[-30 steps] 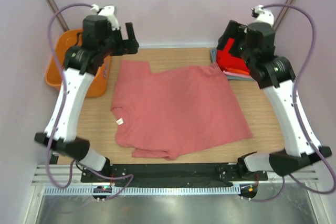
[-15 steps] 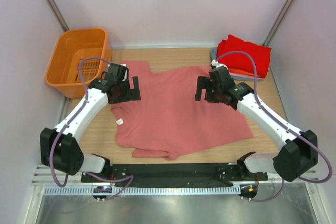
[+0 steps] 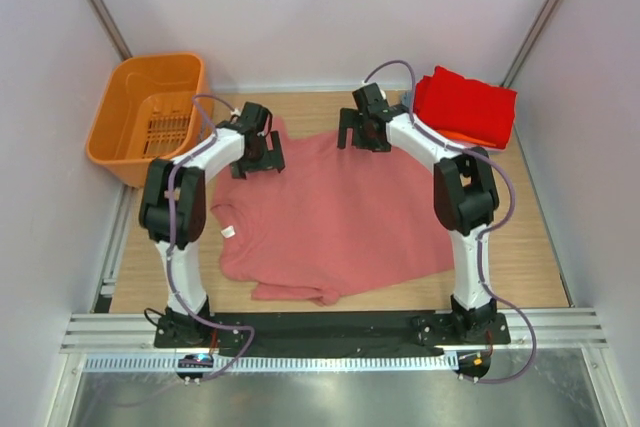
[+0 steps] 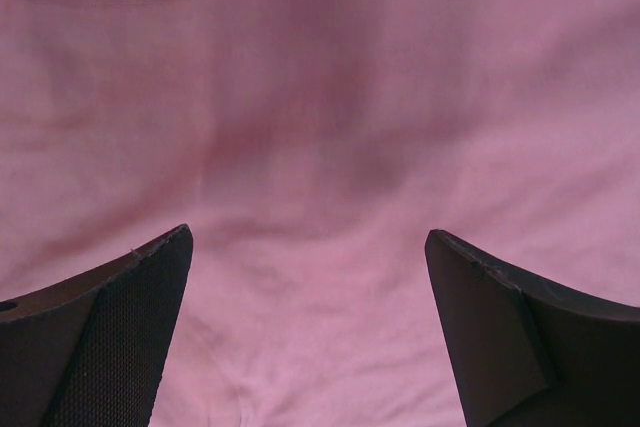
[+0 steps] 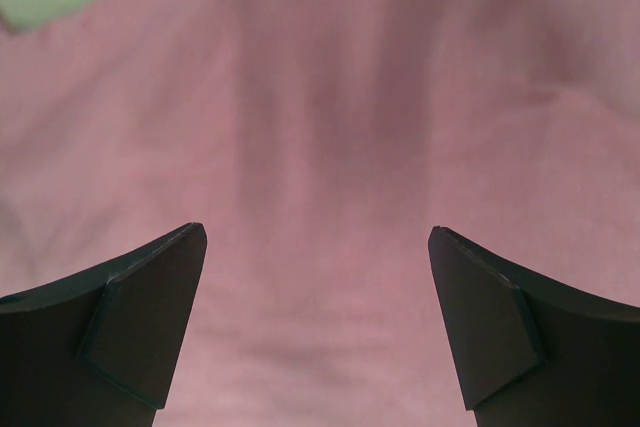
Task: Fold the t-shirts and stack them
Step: Flatten the tshirt out
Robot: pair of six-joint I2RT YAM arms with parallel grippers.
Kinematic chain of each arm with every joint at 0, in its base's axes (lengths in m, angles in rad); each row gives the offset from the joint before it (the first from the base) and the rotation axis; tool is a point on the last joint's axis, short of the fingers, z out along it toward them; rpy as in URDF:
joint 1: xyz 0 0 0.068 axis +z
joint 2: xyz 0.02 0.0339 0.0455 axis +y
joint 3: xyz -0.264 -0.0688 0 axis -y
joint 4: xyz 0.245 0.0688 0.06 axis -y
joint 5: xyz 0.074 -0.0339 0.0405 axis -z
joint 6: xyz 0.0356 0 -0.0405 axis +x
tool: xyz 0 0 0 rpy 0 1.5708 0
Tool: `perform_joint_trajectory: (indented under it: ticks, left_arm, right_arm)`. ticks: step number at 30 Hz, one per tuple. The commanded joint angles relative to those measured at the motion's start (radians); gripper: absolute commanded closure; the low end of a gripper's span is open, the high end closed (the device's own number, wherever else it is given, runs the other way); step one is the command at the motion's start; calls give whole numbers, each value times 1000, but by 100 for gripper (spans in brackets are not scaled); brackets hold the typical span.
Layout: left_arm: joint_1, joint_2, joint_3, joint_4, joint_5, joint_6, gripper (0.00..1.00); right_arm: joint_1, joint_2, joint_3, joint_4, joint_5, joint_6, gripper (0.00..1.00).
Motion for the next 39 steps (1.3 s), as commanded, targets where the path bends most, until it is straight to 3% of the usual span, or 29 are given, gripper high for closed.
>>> perform_joint_trajectory:
  ticks: [1,11,14,18,21,23,27,33,34,36,37,39]
  left_arm:
    - [22,104,113,21,-52,-19,0]
    - [78,404,444,-86,-40,18,0]
    - [84,540,648,-185,-50,45,0]
    - [98,729,1050,-309,-27,73,0]
    - [112,782,1209,-344,43,64,0]
    - [111,729,1184,-315,65,58,0]
    - [80,462,940,-228,46,75,0]
    - [65,126,900,-343,28,81,0]
    - [63,36,880,-382,19,87,0]
    - [63,-73,745,-413,-4,105,0]
    - [63,-223,667,-398,-16,114,0]
    - [65,-384,404,-372,-81,140,0]
  right_arm:
    - [-42,118,130,-1,-42,-9,0]
    - [-91,383,380,2,-128,16,0]
    - [-111,443,473,-10,-149,40,0]
    - [-142,538,608,-22,-179,68,0]
    - [-160,569,714,5,-246,57,0]
    - [-159,560,768,13,-292,45,0]
    - [-123,415,699,71,-329,-27,0]
    - [-1,82,469,80,-213,-96,0]
    - [24,27,366,82,-155,-108,0]
    - [105,-133,237,105,-113,-116,0]
    - [137,-182,105,116,-44,-118,0]
    - [215,-326,-26,142,20,-118,3]
